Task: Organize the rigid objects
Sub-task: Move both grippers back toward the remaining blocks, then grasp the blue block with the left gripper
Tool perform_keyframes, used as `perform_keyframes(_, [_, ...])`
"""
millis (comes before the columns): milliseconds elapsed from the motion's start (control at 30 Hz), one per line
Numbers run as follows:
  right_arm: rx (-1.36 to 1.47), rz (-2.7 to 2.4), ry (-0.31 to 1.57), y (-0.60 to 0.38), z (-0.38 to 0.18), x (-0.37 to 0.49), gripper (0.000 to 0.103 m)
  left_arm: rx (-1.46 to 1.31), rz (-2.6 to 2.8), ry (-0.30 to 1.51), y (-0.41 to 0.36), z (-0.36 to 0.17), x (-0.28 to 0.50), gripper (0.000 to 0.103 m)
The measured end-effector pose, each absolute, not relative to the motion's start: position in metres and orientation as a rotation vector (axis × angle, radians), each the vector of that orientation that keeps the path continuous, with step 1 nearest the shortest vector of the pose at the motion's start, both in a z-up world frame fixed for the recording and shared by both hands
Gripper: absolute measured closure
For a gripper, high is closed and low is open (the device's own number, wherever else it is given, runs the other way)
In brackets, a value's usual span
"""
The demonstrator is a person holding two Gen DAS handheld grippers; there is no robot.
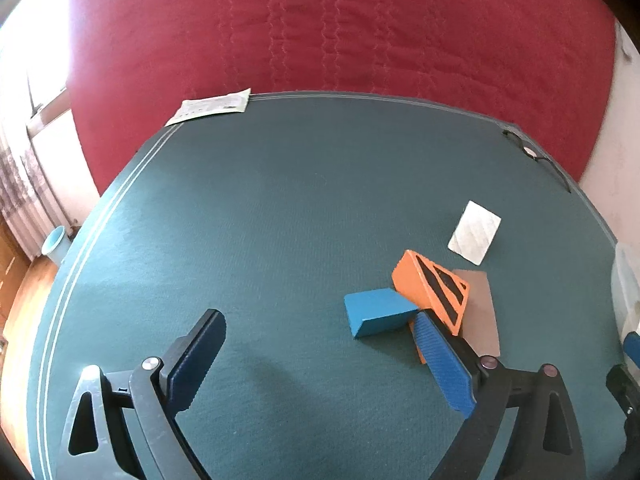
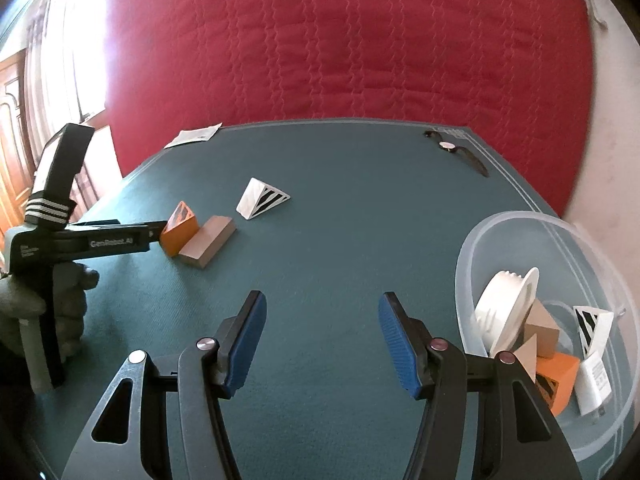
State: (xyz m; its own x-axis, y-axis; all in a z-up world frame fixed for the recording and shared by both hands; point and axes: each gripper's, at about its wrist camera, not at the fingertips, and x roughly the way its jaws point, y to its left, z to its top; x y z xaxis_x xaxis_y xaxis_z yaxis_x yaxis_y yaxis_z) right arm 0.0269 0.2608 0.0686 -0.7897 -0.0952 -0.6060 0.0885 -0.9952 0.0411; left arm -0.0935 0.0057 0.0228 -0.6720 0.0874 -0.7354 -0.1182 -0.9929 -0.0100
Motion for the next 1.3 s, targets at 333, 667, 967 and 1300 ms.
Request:
perform_keyframes(333, [1.004,-2.865,-0.031,0.260,0.067,0.026,0.043,-1.303,2.732,0.035,0.008,0.018,-0.105,0.016])
perform_keyframes(667, [1.074,-2.807,-0.072,0.255,0.059,0.018,0.043,-1.203,2.658,0.069,0.020,0.020,-0.101,0.066])
perform_keyframes(967, [1.097,-2.730,-0.128,0.244,0.066,-0.001,0.043,-1.180,2.689,0.022,0.013,0.024,-0.091,0.067])
perform_keyframes(1300, [1.126,-2.647,-0.094,0.204,0.062,-0.038,0.043,-1.139,2.786,0.004,-0.002,0.032,-0.084,0.067])
